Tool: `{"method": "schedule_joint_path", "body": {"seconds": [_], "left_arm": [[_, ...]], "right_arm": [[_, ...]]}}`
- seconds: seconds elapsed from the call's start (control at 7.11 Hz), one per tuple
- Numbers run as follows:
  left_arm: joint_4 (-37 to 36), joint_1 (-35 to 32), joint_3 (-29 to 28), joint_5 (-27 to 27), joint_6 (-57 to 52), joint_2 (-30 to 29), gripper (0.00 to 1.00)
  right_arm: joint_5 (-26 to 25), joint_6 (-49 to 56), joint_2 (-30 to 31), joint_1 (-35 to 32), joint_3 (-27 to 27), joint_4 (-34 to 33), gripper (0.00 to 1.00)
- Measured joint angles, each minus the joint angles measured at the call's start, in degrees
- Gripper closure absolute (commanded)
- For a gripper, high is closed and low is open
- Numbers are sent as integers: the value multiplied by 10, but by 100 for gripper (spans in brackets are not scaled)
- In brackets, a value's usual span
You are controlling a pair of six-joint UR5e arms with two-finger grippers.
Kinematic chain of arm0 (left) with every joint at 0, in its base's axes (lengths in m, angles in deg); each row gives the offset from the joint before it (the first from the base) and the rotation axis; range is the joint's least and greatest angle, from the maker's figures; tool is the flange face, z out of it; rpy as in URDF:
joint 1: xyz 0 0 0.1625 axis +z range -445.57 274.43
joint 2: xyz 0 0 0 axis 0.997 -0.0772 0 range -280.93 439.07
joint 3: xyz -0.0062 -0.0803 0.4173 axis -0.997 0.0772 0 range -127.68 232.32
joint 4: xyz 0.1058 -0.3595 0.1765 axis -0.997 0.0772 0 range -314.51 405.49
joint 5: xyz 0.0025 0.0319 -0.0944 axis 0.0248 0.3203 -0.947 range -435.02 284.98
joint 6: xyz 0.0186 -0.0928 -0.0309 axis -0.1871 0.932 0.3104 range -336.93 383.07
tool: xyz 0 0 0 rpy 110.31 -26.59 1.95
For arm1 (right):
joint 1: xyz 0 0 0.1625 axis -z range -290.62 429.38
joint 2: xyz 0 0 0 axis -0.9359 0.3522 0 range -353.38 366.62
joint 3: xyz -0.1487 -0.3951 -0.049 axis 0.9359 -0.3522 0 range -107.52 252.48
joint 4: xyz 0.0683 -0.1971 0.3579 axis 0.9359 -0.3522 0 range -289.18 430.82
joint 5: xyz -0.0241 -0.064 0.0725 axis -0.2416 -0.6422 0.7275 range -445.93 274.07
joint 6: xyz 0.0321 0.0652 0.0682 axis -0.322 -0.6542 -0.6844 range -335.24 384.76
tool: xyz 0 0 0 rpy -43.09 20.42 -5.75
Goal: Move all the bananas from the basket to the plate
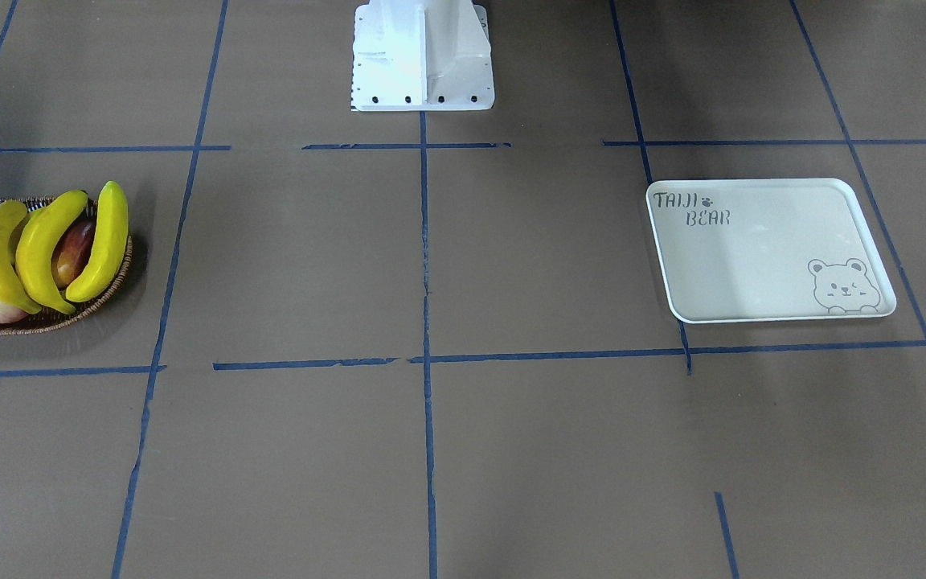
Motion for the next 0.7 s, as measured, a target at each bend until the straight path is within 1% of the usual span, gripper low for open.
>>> {"method": "schedule_joint_path", "body": {"seconds": [0.14, 0.28, 0.42, 0.7], "left_arm": [[0, 0, 0, 0, 0, 0, 0], [0, 0, 0, 0, 0, 0, 0], [0, 0, 0, 0, 0, -1, 0], [0, 0, -1, 0, 1, -3, 0]], "right_arm": [[0, 0, -2, 0, -1, -1, 51], [1, -1, -2, 0, -1, -3, 66], [1, -2, -3, -1, 0, -3, 77], [4, -1, -3, -1, 1, -2, 90]]}}
